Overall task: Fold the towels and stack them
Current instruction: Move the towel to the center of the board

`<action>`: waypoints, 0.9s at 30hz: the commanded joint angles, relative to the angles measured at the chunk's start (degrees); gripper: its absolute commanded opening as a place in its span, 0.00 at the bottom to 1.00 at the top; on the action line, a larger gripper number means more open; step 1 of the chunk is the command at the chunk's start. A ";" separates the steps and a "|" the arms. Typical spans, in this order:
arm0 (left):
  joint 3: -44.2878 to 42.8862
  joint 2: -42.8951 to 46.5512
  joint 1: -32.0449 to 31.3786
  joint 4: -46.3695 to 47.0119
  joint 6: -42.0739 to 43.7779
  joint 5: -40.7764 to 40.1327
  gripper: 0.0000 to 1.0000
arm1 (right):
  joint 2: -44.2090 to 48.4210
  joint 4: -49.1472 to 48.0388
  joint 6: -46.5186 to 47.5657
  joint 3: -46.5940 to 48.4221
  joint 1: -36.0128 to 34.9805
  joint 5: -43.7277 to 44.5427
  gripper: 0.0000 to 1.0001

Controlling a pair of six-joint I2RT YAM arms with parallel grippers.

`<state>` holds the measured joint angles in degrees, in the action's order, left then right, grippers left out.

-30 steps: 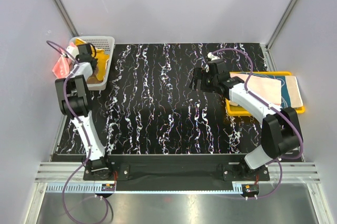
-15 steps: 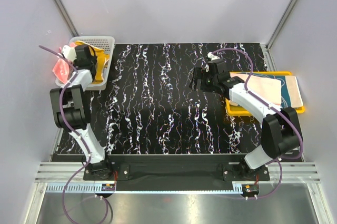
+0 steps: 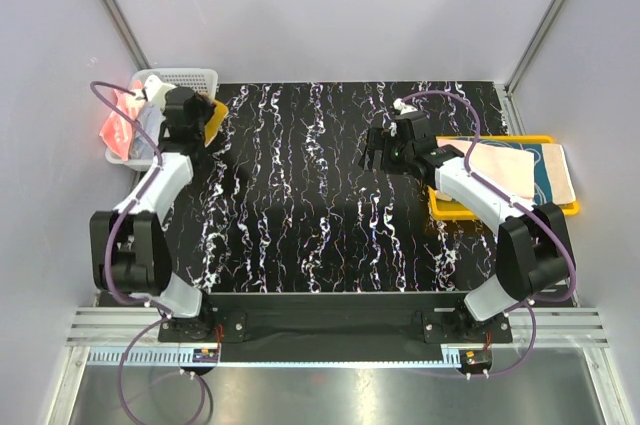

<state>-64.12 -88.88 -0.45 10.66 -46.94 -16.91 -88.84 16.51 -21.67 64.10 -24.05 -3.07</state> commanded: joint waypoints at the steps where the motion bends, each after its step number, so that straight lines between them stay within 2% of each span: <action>1: 0.92 7.22 -4.72 3.41 4.47 -2.60 0.00 | 1.21 -2.01 1.37 2.53 -0.56 0.52 1.00; 3: -0.04 10.39 -7.10 0.01 5.80 -3.22 0.00 | 1.56 -2.18 1.46 2.44 -0.56 0.96 1.00; 5: -2.14 12.58 -12.18 -4.56 8.26 -4.79 0.00 | 1.74 -2.19 1.63 2.35 -0.56 1.57 1.00; 6: -2.59 13.20 -12.21 -6.24 8.27 -4.80 0.00 | 1.82 -2.10 1.63 2.35 -0.64 1.84 1.00; 10: -1.46 15.84 -19.04 -13.09 7.40 -5.15 0.00 | 2.09 -1.31 1.28 2.35 -0.56 2.72 1.00; 15: 8.03 18.48 -28.18 -15.92 3.52 -2.78 0.00 | 3.66 -0.08 -0.03 1.91 -0.47 5.26 1.00; 19: 15.85 19.62 -40.12 -17.33 0.89 -1.64 0.00 | 4.46 1.50 -0.65 1.56 -0.56 8.25 1.00; 25: 21.14 21.64 -53.57 -20.84 -2.98 1.35 0.00 | 2.36 1.86 -0.39 2.61 -0.56 8.35 1.00; 27: 22.28 21.82 -55.53 -23.48 -4.03 1.61 0.00 | 0.52 1.42 -0.30 3.66 -0.56 6.24 1.00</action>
<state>-42.48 -69.93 -53.32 -11.73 -48.03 -16.32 -86.85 18.61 -21.50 64.25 -24.08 3.62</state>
